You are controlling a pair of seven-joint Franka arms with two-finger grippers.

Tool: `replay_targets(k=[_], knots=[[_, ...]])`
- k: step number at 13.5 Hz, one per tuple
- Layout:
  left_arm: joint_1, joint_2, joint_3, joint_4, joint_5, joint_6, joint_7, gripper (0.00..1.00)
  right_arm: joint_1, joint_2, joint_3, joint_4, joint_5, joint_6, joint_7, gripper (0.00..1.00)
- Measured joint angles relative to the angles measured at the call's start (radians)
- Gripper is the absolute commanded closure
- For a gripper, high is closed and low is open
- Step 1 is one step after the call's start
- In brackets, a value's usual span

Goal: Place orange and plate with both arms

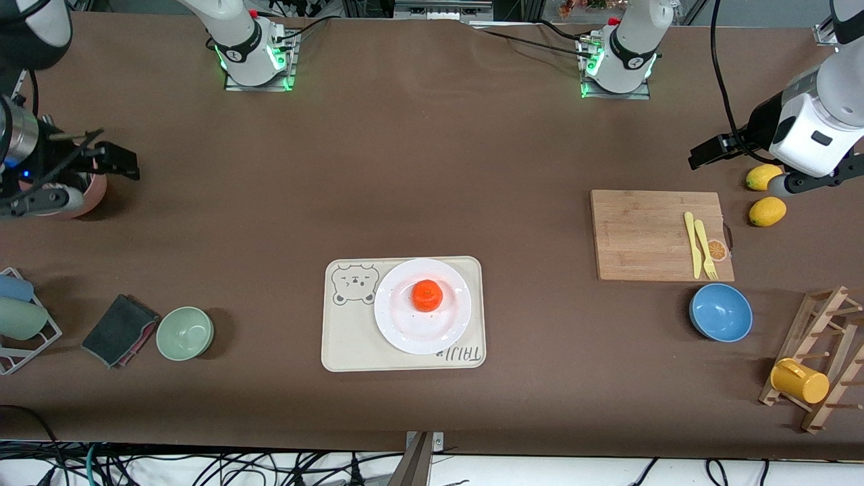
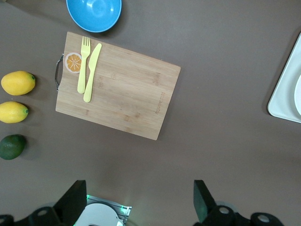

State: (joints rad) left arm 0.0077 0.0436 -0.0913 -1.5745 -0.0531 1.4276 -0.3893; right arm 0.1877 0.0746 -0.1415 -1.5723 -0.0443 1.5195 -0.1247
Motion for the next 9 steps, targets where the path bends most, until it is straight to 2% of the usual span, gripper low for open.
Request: replay_targets(k=[2,4,7,9], knots=[[0.000,0.000,0.000,0.000,0.000,0.000,0.000,0.00,-0.095,-0.122,0.102,-0.189,-0.006,0.109,0.015,0.00],[0.000,0.000,0.000,0.000,0.000,-0.001,0.000,0.00,-0.142,-0.180,0.135,-0.275,-0.010,0.160,0.015,0.00],[0.001,0.000,0.001,0.000,0.000,-0.001,0.000,0.00,-0.164,-0.194,0.136,-0.258,-0.012,0.157,0.015,0.00],[0.001,0.000,0.002,0.000,0.000,-0.001,0.000,0.00,-0.176,-0.175,0.134,-0.184,-0.012,0.097,0.015,0.00]])
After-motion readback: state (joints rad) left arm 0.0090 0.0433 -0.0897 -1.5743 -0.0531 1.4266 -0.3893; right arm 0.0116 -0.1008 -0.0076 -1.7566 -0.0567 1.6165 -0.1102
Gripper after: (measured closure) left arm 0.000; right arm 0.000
